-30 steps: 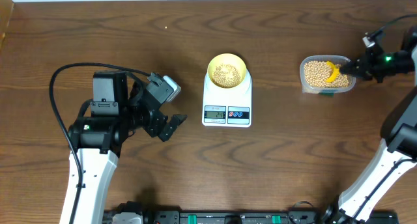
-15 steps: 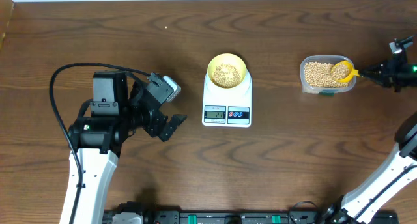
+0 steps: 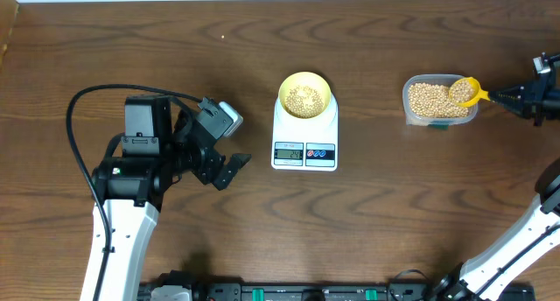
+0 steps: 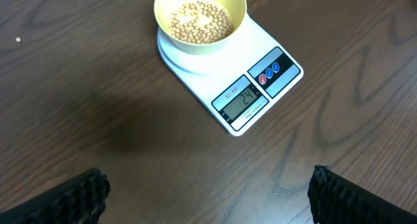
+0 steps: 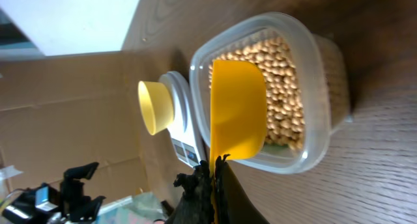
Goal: Scoop item into bowl and weigh 50g on scale
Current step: 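Scoop more soybeans from the tub and lift the scoop out, then carry the scoop over the yellow bowl and pour soybeans in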
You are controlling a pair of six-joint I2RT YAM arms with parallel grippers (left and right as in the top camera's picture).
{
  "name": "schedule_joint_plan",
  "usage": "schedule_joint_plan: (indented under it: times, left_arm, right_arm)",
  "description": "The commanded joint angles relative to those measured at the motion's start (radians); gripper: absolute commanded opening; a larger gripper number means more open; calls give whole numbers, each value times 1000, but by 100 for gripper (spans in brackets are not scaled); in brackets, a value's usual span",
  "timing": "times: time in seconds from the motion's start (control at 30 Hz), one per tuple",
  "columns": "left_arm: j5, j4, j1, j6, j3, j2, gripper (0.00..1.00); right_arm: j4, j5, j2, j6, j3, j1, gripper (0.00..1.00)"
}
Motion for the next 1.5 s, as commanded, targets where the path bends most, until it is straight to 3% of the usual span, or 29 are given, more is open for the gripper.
schedule_joint_plan:
  times: [0.0, 0.57, 1.13, 1.47]
  left_arm:
    - [13, 0, 4, 14, -6, 4, 99]
    - [13, 0, 4, 14, -6, 4, 99]
    - [13, 0, 4, 14, -6, 4, 99]
    - [13, 0, 4, 14, -6, 4, 99]
  right_arm:
    - [-6, -91, 5, -23, 0, 3, 1]
    - [-19, -196, 5, -9, 0, 103, 1]
    - [0, -285, 5, 22, 0, 385, 1]
    - [127, -285, 5, 201, 0, 550, 1]
